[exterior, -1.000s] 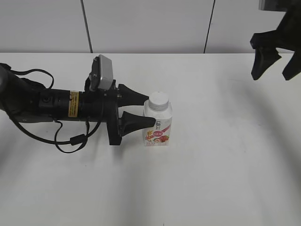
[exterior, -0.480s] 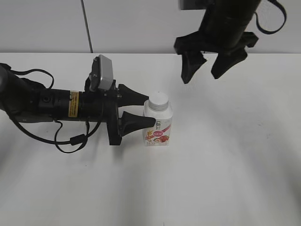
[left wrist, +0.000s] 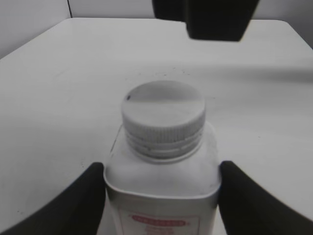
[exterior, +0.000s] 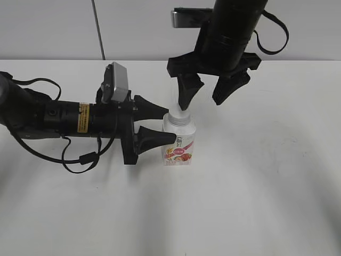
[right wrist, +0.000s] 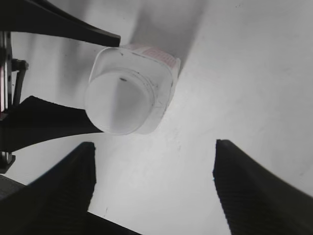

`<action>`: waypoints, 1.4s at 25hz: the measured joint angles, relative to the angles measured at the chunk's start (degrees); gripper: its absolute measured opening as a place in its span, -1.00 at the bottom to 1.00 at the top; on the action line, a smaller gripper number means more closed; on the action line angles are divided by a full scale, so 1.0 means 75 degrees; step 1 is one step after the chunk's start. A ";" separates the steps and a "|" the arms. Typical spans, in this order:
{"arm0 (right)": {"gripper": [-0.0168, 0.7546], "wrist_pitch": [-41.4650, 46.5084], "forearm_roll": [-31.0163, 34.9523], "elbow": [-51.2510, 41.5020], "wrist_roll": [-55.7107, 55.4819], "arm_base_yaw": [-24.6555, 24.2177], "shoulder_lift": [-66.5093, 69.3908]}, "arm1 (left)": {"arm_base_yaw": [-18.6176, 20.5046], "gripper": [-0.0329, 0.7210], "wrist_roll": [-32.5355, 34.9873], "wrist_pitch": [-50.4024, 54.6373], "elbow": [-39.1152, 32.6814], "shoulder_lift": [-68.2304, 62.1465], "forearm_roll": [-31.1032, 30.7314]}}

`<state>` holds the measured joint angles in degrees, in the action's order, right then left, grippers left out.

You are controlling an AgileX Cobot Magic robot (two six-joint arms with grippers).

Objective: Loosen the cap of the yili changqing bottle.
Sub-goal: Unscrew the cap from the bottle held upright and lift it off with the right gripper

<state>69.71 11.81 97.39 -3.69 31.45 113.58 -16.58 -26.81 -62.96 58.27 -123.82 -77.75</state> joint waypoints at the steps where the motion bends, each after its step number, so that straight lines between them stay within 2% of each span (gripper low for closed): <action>1: 0.56 0.0009 0.0000 0.0018 0.0000 0.0027 0.0000 | 0.0000 0.23 0.0000 0.0008 0.0000 0.0000 0.0000; 13: 0.56 0.0017 -0.0148 0.0460 -0.0007 0.0331 0.0074 | 0.0000 0.23 0.0000 0.0051 0.0000 0.0000 0.0000; 24: 0.56 0.0022 -0.0186 0.1025 0.0025 0.0490 0.0941 | 0.0000 0.23 0.0000 0.0069 0.0000 0.0000 -0.0007; 29: 0.56 0.0022 -0.0661 0.1159 0.0015 0.0490 0.1203 | 0.0000 0.23 0.0000 0.0092 0.0000 0.0000 -0.0032; 35: 0.51 0.0022 -0.0660 0.1176 0.0015 0.0490 0.1303 | 0.0000 0.23 0.0000 0.0092 0.0000 0.0000 -0.0032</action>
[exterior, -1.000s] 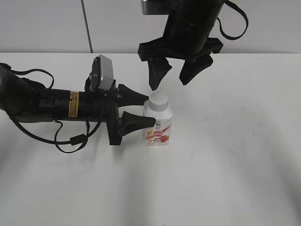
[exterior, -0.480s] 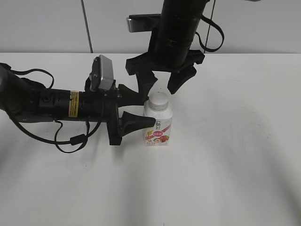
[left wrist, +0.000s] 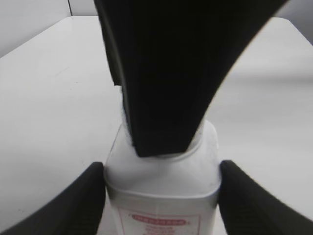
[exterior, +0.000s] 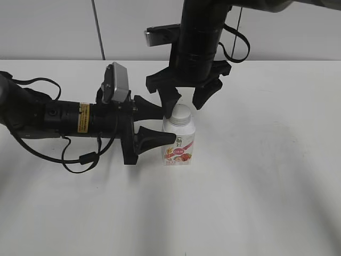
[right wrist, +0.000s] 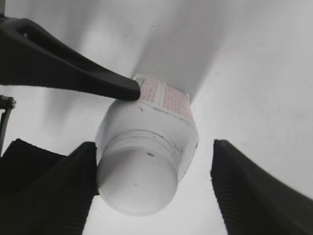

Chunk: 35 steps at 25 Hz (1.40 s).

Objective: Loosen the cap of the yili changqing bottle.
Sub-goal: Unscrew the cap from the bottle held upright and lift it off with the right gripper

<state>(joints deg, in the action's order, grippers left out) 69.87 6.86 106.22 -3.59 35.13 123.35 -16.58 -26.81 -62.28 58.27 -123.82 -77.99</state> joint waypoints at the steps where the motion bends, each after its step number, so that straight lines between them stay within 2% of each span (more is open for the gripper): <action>1: 0.47 0.0000 0.0027 0.0000 0.0000 0.0000 0.0000 | 0.0000 0.23 0.0000 0.0000 0.0000 0.0000 0.0000; 8: 0.09 0.0000 0.0209 0.0000 0.0048 0.0014 0.0000 | -0.0005 0.23 0.0000 0.0015 0.0000 0.0007 0.0000; 15: 0.07 0.0000 0.0219 0.0007 0.0405 0.0014 0.0000 | -0.0008 0.23 0.0000 0.0022 0.0000 0.0013 0.0000; 18: 0.07 0.0000 0.0240 0.0007 0.1473 0.0014 0.0000 | -0.0008 0.23 0.0000 0.0022 0.0000 0.0013 0.0000; 24: 0.06 0.0003 0.0349 0.0028 0.5968 0.0014 0.0000 | -0.0008 0.23 0.0000 0.0028 0.0000 0.0013 0.0000; 27: 0.06 0.0027 0.0416 0.0052 0.7604 0.0014 0.0000 | -0.0008 0.23 0.0000 0.0028 0.0000 0.0013 0.0000; 35: 0.06 0.0042 0.0497 0.0052 0.8304 0.0014 -0.0008 | -0.0008 0.23 0.0000 0.0028 0.0000 0.0013 -0.0041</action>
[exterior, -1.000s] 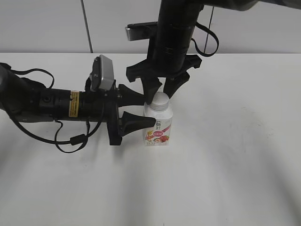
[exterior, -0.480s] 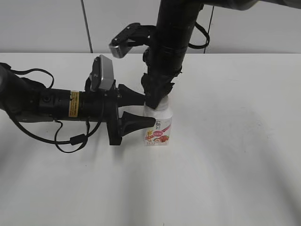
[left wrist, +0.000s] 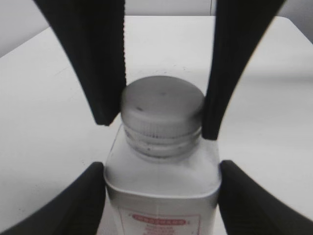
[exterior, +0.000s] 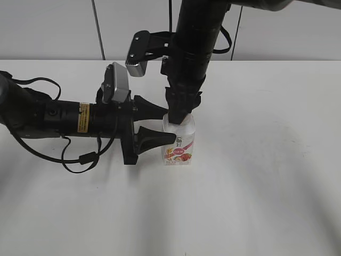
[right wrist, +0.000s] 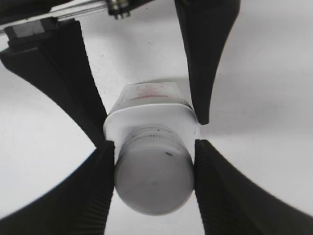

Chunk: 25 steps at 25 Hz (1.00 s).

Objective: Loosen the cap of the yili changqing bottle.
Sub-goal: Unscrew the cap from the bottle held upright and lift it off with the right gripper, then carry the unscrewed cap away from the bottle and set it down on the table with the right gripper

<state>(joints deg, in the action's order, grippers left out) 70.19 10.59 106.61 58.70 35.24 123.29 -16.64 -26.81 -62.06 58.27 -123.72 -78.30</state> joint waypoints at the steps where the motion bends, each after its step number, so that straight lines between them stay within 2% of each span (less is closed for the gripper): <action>1: 0.06 0.0000 0.0000 0.0000 0.0005 0.0000 -0.0017 | 0.0000 0.23 0.0000 0.0000 0.0000 0.0000 0.0000; 9: 0.06 0.0000 0.0022 0.0000 -0.0169 0.0000 -0.0606 | 0.0000 0.23 0.0000 0.0000 0.0000 0.0000 -0.0026; 11: 0.06 0.0000 -0.0127 0.0000 -0.0930 0.0000 -0.0689 | 0.0000 0.23 0.0000 0.0000 0.0000 0.0000 -0.0026; 15: 0.06 0.0000 -0.0810 0.0000 -0.3812 -0.0095 -0.0706 | 0.0000 0.23 0.0000 0.0000 0.0000 0.0000 -0.0032; 19: 0.06 0.0000 -0.0964 0.0000 -0.5752 -0.0404 -0.0706 | 0.0000 0.23 0.0000 0.0000 0.0000 0.0000 -0.0032; 25: 0.06 -0.0007 -0.0806 -0.0423 -0.7019 -0.1309 -0.0898 | 0.0000 0.23 0.0000 0.0000 0.0000 0.0000 -0.0032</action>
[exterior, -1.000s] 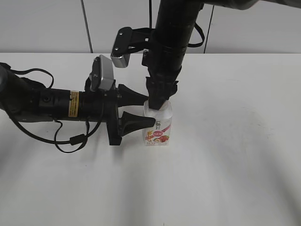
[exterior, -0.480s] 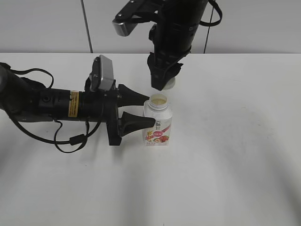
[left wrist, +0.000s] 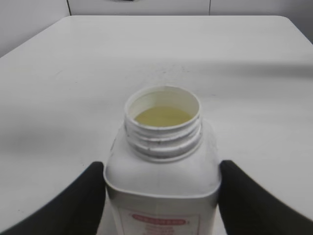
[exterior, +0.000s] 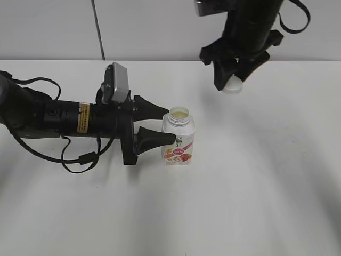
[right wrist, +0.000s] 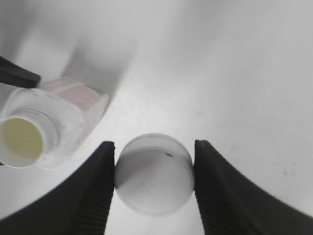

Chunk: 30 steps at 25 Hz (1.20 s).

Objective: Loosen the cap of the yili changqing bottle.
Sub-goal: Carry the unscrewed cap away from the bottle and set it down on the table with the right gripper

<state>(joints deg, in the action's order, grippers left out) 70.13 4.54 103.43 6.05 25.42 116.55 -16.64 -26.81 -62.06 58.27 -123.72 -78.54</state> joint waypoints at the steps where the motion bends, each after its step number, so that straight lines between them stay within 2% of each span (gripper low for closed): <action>1: 0.06 -0.0007 0.0008 -0.0199 -0.0054 -0.0138 -0.0047 | 0.0000 0.23 0.0000 0.0000 0.0000 0.0000 0.0000; 6: 0.06 -0.0194 0.0000 -0.1243 -0.0357 -0.0769 -0.0103 | 0.0000 0.23 0.0000 0.0000 0.0000 0.0000 0.0000; 11: 0.05 -0.1731 0.0007 -0.2102 -0.0981 -0.0869 -0.0040 | 0.0000 0.23 0.0000 -0.0007 0.0000 0.0000 0.0000; 18: 0.05 -0.2477 0.0029 -0.2268 -0.1742 -0.0869 0.0819 | 0.0000 0.23 0.0000 -0.0007 0.0000 0.0000 0.0014; 24: 0.05 -0.2941 0.0036 -0.2284 -0.1810 -0.0869 0.1262 | 0.0000 0.23 0.0000 -0.0007 0.0000 0.0000 0.0045; 26: 0.15 -0.3027 0.0036 -0.2284 -0.1797 -0.0869 0.1262 | 0.0000 0.23 0.0000 -0.0007 0.0000 0.0000 0.0045; 30: 0.55 -0.3024 0.0050 -0.2284 -0.1728 -0.0869 0.1262 | 0.0000 0.23 0.0000 -0.0007 0.0000 0.0000 0.0045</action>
<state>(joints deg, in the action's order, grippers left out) 47.45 4.92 86.31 -6.91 18.90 126.02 -16.64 -26.81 -62.12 58.27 -123.72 -78.20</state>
